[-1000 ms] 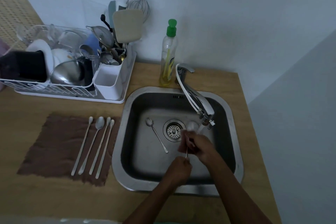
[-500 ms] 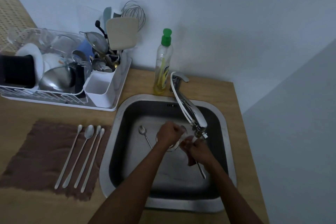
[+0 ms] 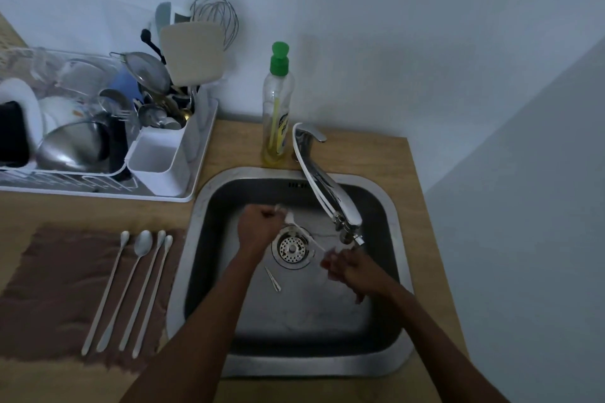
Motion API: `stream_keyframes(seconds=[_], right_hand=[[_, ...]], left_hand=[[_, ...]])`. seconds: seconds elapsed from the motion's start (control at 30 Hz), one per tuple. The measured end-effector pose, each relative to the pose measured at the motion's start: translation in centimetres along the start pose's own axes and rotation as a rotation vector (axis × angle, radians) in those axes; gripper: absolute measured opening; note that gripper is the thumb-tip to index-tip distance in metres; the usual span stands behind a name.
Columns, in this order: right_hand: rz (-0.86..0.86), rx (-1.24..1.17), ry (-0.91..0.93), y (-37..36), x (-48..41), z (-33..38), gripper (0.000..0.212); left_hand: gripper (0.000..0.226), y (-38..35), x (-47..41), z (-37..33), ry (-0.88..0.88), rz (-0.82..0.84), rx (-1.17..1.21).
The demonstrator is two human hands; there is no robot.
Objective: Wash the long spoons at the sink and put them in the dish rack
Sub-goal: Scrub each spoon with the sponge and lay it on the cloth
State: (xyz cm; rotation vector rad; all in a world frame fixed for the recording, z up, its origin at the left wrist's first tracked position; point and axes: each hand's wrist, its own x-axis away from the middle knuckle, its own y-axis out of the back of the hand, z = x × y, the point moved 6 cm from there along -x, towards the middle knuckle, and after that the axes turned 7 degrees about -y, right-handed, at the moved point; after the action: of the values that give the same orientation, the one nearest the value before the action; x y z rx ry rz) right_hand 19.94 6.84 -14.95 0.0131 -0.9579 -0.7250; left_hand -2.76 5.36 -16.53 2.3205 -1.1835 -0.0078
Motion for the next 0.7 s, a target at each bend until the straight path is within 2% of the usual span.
stream_keyframes(seconds=[0.17, 0.23, 0.33, 0.47, 0.6, 0.7], right_hand=[[-0.053, 0.002, 0.102, -1.2, 0.0, 2.7, 0.026], [-0.037, 0.032, 0.077, -1.3, 0.2, 2.8, 0.025], [0.007, 0.074, 0.013, 0.0, 0.4, 0.8, 0.024], [-0.045, 0.001, 0.036, 0.5, 0.1, 1.4, 0.024], [0.031, 0.047, 0.046, -0.1, 0.7, 2.1, 0.024], [-0.027, -0.041, 0.07, 0.8, 0.9, 1.6, 0.023]], left_hand=[[0.017, -2.8, 3.7, -1.0, -0.083, 0.096, 0.018], [0.017, -2.0, 3.6, -0.5, -0.054, 0.038, 0.044], [0.016, 0.2, 1.9, 1.9, 0.083, -0.021, 0.137], [0.015, -0.5, 3.1, 3.3, 0.102, -0.026, 0.188], [0.01, 0.7, 4.7, 3.3, 0.135, -0.09, 0.263], [0.008, 2.5, 4.4, 3.3, 0.154, -0.123, 0.323]])
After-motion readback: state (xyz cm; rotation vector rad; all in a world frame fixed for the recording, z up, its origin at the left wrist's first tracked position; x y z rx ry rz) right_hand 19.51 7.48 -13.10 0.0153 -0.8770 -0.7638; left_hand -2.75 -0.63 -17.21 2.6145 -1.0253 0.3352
